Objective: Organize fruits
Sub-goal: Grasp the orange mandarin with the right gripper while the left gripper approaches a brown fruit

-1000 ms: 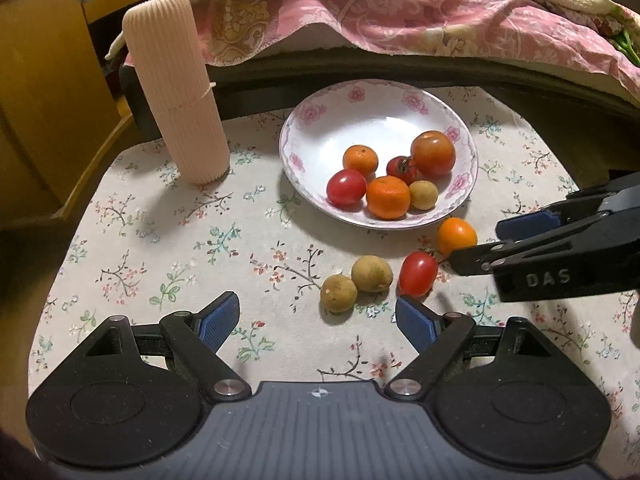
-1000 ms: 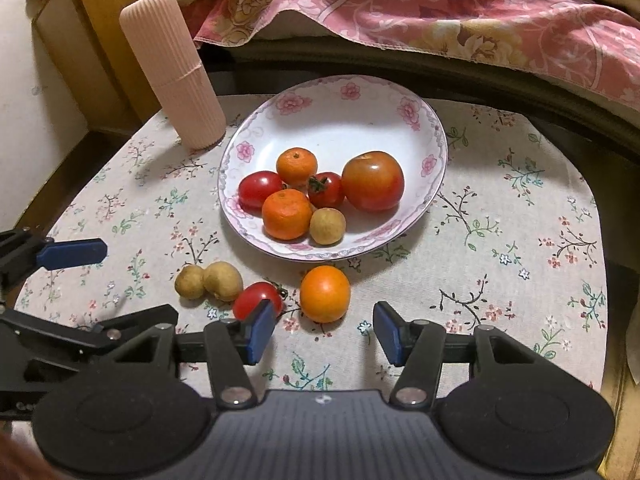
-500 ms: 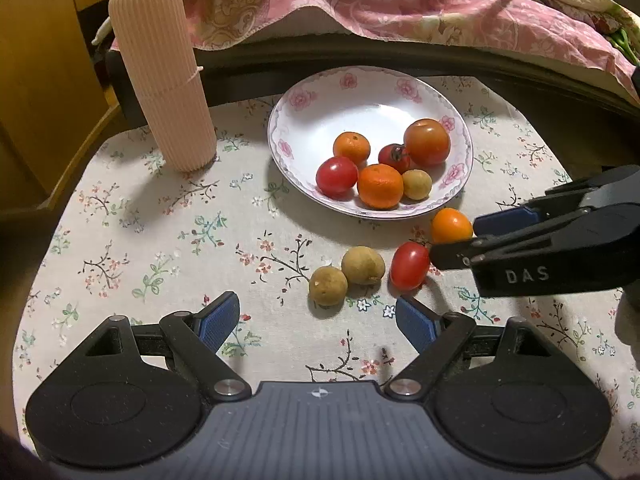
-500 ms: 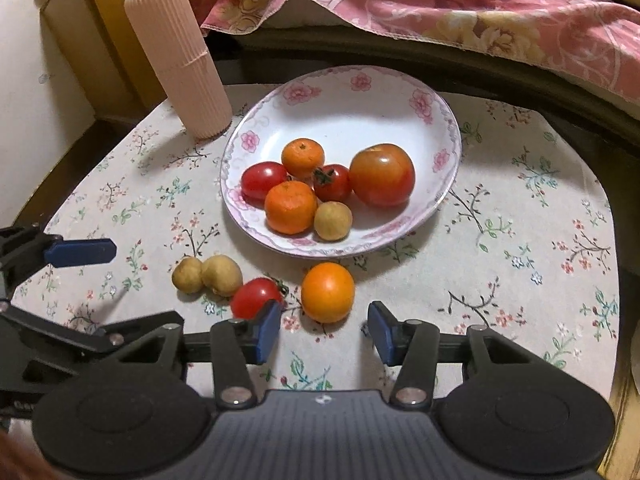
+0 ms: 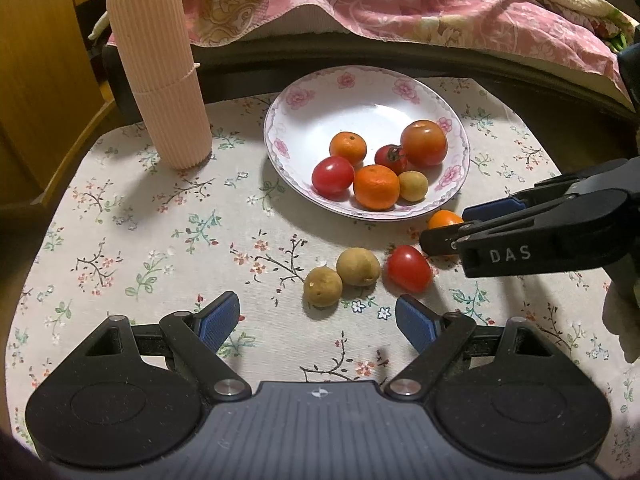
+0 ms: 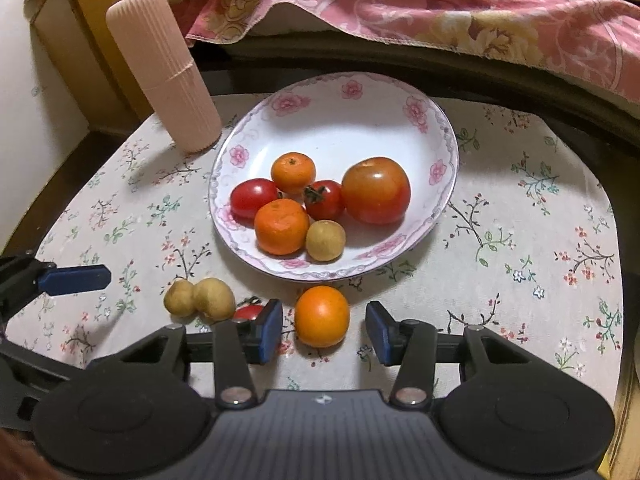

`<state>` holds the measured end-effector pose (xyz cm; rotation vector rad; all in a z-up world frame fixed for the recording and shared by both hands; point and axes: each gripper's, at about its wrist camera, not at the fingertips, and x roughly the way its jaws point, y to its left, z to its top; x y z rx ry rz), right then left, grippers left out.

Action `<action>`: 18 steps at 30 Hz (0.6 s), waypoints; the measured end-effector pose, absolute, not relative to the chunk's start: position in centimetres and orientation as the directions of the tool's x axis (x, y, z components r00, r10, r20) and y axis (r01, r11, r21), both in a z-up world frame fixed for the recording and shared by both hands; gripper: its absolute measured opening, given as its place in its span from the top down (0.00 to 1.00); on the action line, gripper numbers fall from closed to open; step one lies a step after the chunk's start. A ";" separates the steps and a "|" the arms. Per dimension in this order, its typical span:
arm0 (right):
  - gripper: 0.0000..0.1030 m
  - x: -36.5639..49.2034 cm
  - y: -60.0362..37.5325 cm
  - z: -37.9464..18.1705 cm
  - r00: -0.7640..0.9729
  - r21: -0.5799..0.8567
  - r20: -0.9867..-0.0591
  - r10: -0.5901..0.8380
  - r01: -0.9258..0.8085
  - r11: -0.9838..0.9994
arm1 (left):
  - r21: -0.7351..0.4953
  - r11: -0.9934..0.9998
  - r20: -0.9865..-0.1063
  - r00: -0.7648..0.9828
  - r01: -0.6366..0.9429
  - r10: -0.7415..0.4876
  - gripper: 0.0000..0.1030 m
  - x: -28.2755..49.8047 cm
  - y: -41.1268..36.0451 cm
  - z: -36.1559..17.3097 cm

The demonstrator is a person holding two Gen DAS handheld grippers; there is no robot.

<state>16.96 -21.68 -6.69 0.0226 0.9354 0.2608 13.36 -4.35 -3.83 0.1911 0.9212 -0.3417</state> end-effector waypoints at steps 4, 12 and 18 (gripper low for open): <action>0.45 17.1 -21.6 -7.1 0.545 0.128 -0.807 0.227 -0.213 0.969 | 0.028 0.925 -0.806 0.556 0.378 -0.203 0.13 13.3 -4.4 -4.0; 0.46 17.4 -21.5 -7.5 0.555 0.109 -0.803 0.214 -0.216 0.970 | 0.035 0.926 -0.808 0.556 0.376 -0.195 0.14 13.7 -4.3 -4.7; 0.55 17.1 -21.3 -7.3 0.543 0.113 -0.807 0.230 -0.239 0.964 | 0.033 0.919 -0.797 0.564 0.394 -0.213 0.23 14.2 -4.2 -5.0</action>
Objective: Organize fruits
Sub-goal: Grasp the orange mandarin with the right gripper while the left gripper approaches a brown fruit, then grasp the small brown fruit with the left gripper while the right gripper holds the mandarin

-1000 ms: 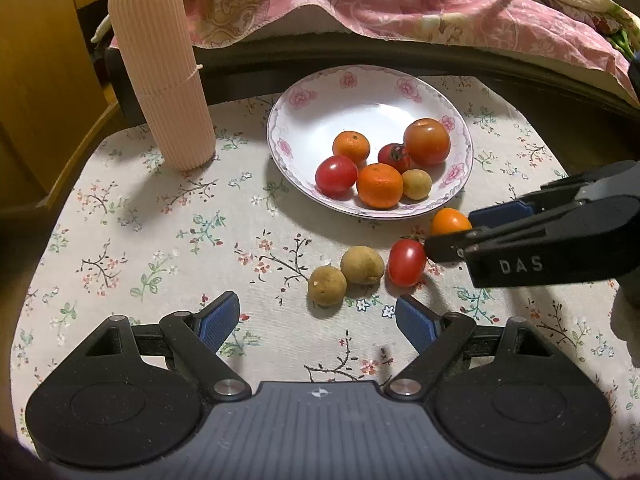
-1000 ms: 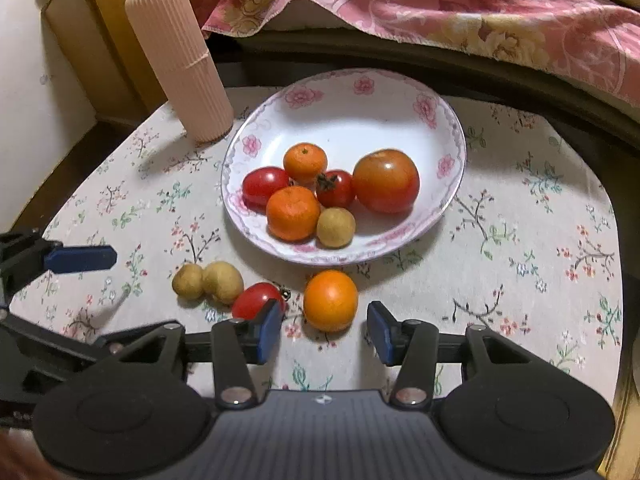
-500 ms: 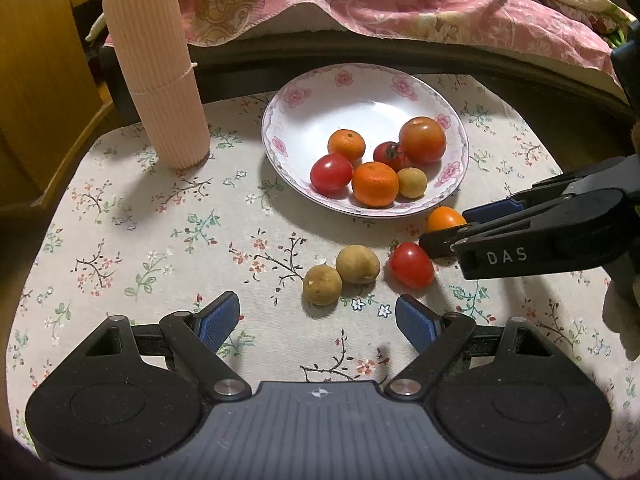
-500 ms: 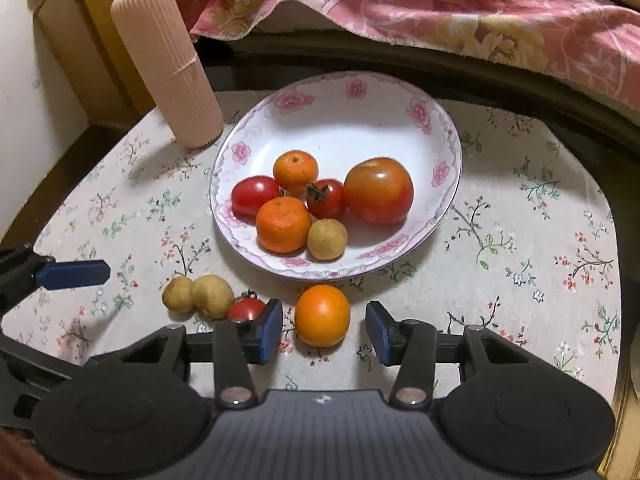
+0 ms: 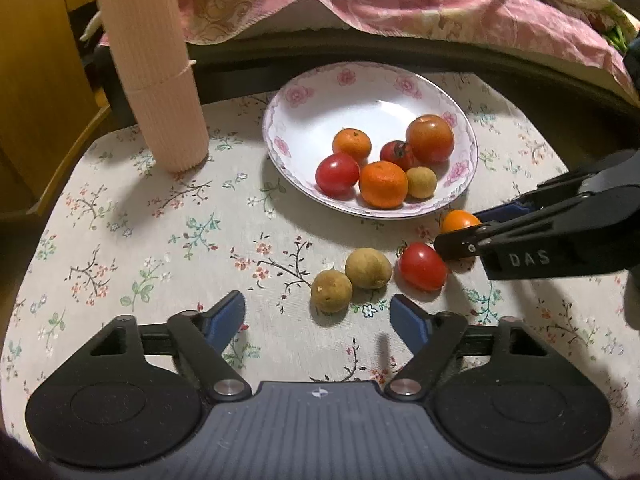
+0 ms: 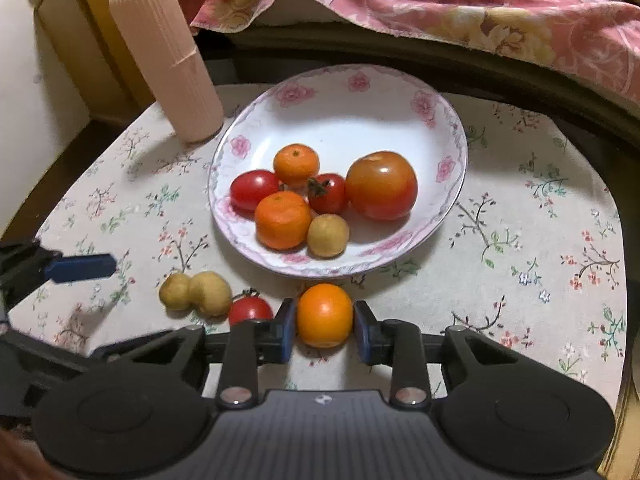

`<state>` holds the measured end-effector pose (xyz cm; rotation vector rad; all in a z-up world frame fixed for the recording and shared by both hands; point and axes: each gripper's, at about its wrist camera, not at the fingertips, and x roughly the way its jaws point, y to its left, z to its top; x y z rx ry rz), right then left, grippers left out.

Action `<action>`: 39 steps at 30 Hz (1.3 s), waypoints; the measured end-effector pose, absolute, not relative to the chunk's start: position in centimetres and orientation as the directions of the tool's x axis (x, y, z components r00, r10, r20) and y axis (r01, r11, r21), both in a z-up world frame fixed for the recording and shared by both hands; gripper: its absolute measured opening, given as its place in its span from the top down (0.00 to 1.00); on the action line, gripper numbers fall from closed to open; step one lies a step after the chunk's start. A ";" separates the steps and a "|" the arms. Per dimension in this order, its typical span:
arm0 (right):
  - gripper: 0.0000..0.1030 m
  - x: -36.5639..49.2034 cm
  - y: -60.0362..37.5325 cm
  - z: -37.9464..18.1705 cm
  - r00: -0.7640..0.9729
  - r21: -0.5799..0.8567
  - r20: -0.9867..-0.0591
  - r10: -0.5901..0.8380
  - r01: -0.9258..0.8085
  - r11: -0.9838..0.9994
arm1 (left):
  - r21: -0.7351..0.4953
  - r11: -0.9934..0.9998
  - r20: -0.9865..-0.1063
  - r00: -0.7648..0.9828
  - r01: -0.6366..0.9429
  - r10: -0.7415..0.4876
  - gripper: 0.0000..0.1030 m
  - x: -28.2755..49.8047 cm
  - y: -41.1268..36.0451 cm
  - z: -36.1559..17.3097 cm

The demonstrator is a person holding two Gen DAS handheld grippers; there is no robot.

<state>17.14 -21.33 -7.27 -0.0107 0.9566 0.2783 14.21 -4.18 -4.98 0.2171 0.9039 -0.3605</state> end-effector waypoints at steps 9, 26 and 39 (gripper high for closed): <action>0.55 16.1 -21.2 -6.4 0.545 0.142 -0.796 0.264 -0.256 0.956 | 0.040 0.910 -0.808 0.548 0.413 -0.214 0.50 15.4 -5.0 -6.1; 0.55 15.4 -20.6 -6.3 0.537 0.104 -0.806 0.251 -0.290 0.952 | 0.058 0.889 -0.804 0.549 0.455 -0.229 0.69 15.2 -5.9 -6.1; 0.55 15.2 -20.9 -5.5 0.555 0.103 -0.793 0.252 -0.286 0.953 | 0.027 0.892 -0.799 0.546 0.450 -0.252 0.69 15.1 -5.6 -5.1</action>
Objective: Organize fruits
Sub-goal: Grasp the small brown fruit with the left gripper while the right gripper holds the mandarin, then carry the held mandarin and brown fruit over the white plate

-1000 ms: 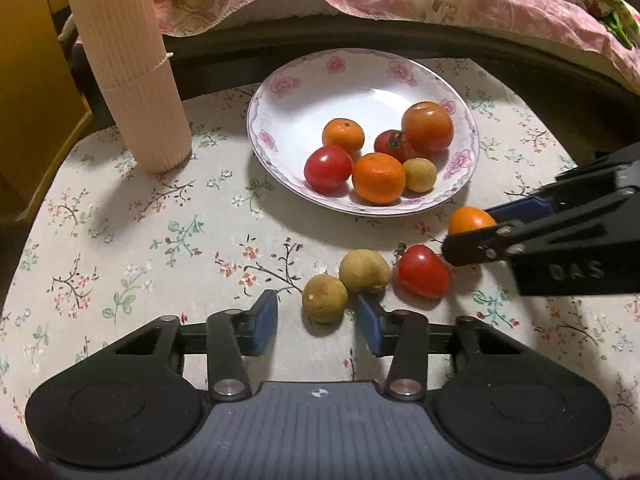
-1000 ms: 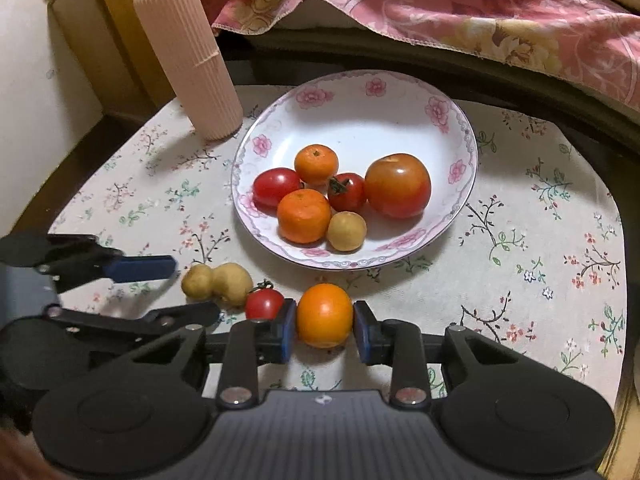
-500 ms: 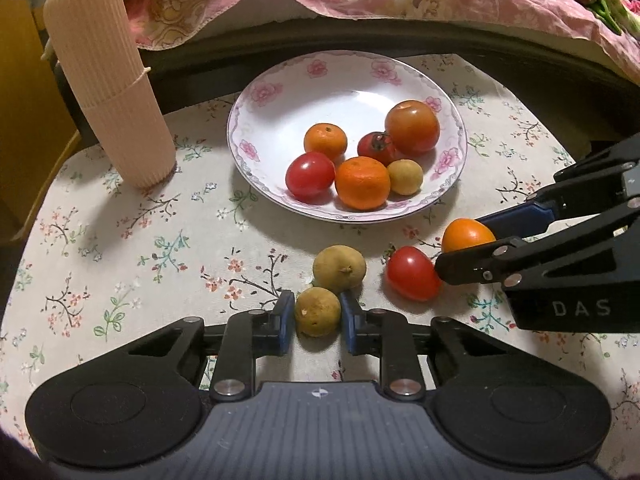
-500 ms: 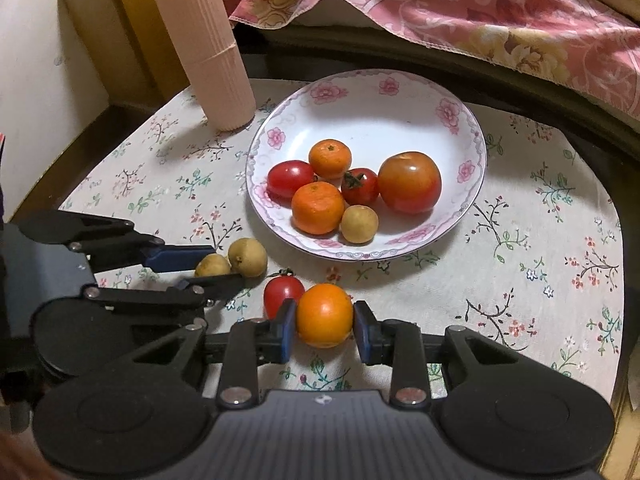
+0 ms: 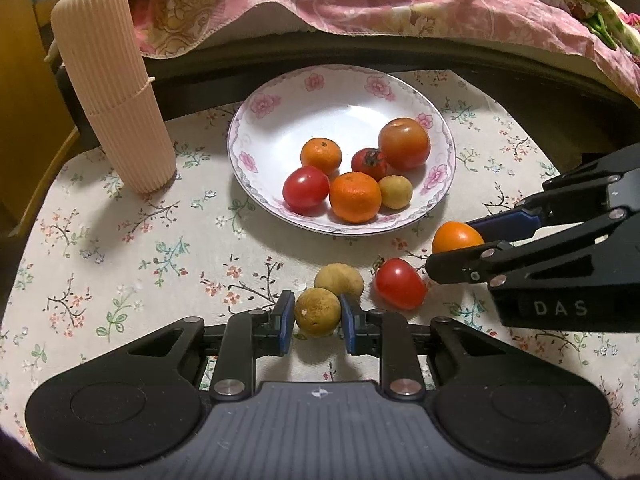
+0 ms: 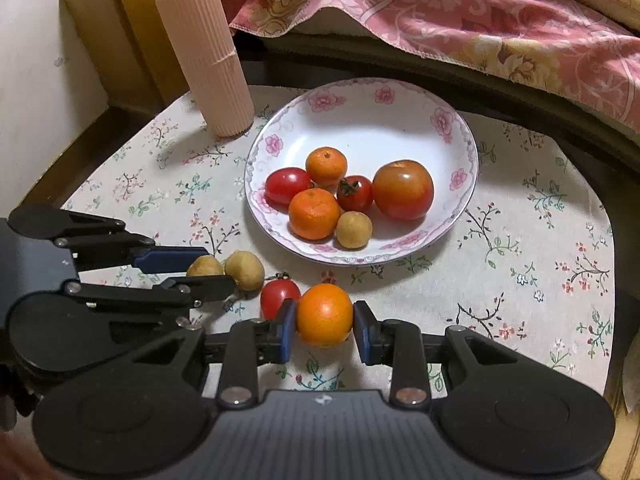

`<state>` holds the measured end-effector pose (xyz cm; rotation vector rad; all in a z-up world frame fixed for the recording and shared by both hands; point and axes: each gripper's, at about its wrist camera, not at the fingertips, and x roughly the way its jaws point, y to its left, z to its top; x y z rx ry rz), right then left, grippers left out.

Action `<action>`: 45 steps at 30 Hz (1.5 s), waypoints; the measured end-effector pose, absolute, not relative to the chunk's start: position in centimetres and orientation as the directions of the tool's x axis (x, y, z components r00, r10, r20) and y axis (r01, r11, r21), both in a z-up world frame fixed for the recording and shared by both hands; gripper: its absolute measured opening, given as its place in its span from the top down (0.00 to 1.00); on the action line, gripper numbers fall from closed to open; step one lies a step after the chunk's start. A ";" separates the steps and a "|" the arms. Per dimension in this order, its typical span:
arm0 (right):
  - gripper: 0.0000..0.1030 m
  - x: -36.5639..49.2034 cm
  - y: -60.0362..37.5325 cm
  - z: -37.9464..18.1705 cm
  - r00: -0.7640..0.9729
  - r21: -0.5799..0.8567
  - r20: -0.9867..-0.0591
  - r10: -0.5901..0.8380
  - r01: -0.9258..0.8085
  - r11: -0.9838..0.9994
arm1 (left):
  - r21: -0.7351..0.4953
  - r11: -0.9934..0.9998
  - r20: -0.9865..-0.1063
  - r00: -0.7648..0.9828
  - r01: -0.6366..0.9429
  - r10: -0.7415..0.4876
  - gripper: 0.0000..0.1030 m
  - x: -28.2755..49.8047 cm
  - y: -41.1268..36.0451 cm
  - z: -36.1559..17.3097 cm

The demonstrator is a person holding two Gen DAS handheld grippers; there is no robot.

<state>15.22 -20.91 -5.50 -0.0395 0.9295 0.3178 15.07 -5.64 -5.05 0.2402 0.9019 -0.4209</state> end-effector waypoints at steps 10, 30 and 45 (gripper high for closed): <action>0.55 15.4 -21.2 -5.0 0.562 0.114 -0.786 0.258 -0.278 0.954 | 0.002 0.895 -0.793 0.547 0.445 -0.270 0.69 14.9 -5.3 -4.7; 0.55 16.8 -21.7 -3.5 0.608 0.136 -0.750 0.261 -0.244 0.960 | -0.007 0.899 -0.757 0.585 0.438 -0.291 0.69 16.1 -6.4 -3.1; 0.55 19.5 -22.6 -3.3 0.632 0.161 -0.736 0.244 -0.187 0.969 | -0.010 0.910 -0.752 0.597 0.415 -0.280 0.70 18.4 -7.1 -3.1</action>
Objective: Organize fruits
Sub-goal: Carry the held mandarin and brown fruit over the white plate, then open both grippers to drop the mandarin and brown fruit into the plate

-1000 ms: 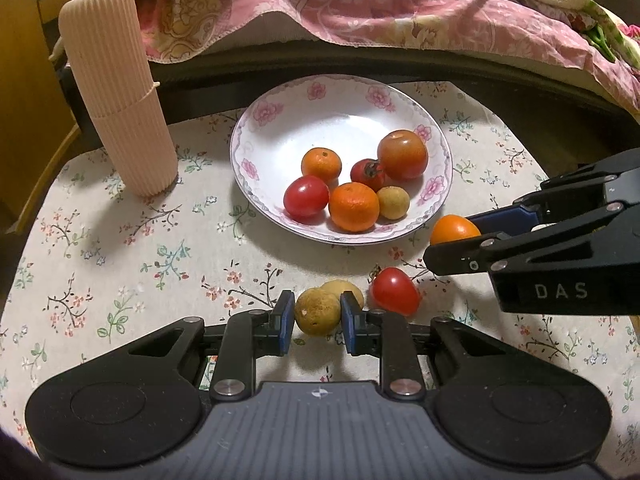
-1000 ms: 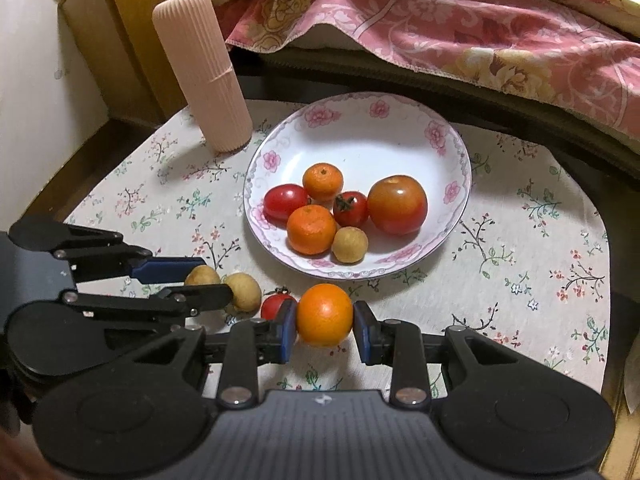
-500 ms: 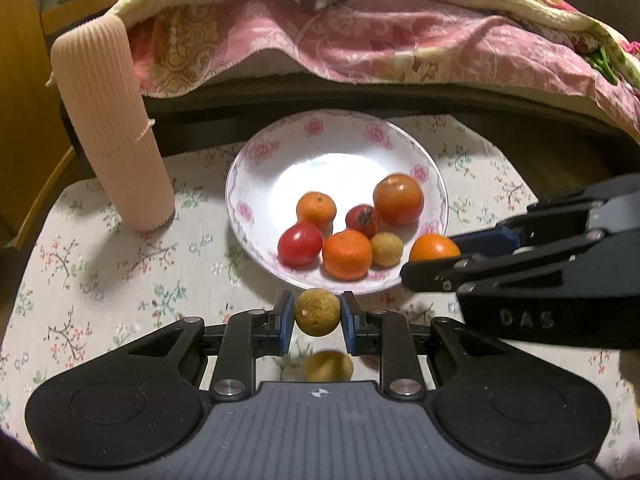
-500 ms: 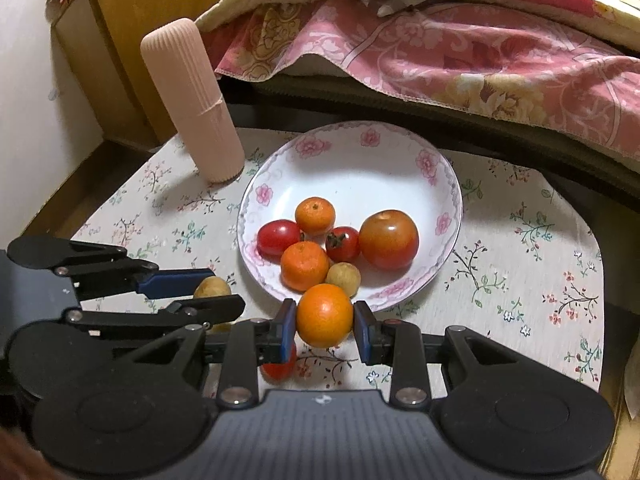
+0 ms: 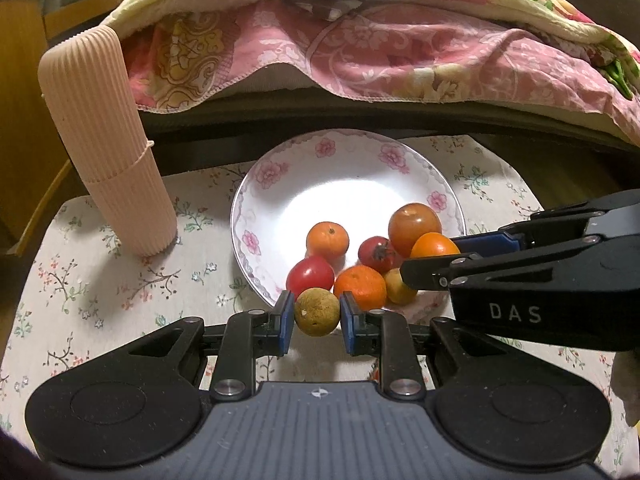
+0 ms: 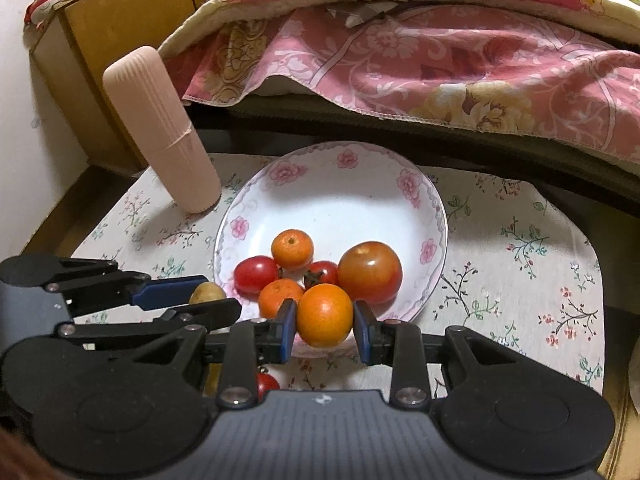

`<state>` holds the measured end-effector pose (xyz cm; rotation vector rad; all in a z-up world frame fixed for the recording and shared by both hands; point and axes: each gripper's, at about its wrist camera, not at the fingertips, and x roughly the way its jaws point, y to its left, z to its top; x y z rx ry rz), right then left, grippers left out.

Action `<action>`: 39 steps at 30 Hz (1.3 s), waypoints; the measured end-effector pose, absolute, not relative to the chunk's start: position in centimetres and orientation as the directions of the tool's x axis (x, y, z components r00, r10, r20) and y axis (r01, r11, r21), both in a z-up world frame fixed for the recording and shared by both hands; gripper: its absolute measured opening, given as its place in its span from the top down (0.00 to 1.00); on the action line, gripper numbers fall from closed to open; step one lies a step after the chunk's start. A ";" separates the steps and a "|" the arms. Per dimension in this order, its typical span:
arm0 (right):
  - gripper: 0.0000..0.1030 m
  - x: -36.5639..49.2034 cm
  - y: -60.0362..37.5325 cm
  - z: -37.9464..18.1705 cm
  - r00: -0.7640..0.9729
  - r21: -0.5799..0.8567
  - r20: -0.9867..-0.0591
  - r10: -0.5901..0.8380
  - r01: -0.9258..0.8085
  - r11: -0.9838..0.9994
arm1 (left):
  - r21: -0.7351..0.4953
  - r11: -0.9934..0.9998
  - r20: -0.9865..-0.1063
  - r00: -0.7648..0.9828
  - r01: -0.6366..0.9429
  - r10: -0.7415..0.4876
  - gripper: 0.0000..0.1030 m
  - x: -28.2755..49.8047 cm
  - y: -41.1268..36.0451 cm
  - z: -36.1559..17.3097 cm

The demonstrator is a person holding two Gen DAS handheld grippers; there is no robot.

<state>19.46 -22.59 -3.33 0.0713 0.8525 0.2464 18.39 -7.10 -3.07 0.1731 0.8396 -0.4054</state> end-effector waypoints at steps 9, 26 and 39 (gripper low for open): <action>0.55 20.9 -23.2 -3.6 0.650 0.168 -0.724 0.231 -0.158 0.973 | -0.020 0.914 -0.742 0.607 0.405 -0.285 0.71 19.9 -7.5 -3.3; 0.54 22.4 -23.2 -3.2 0.698 0.155 -0.683 0.217 -0.152 0.976 | -0.041 0.926 -0.726 0.626 0.376 -0.287 0.71 22.0 -7.4 -3.6; 0.51 23.6 -21.8 -3.0 0.735 0.093 -0.647 0.201 -0.186 0.978 | -0.042 0.931 -0.753 0.601 0.363 -0.268 0.52 23.3 -7.5 -4.3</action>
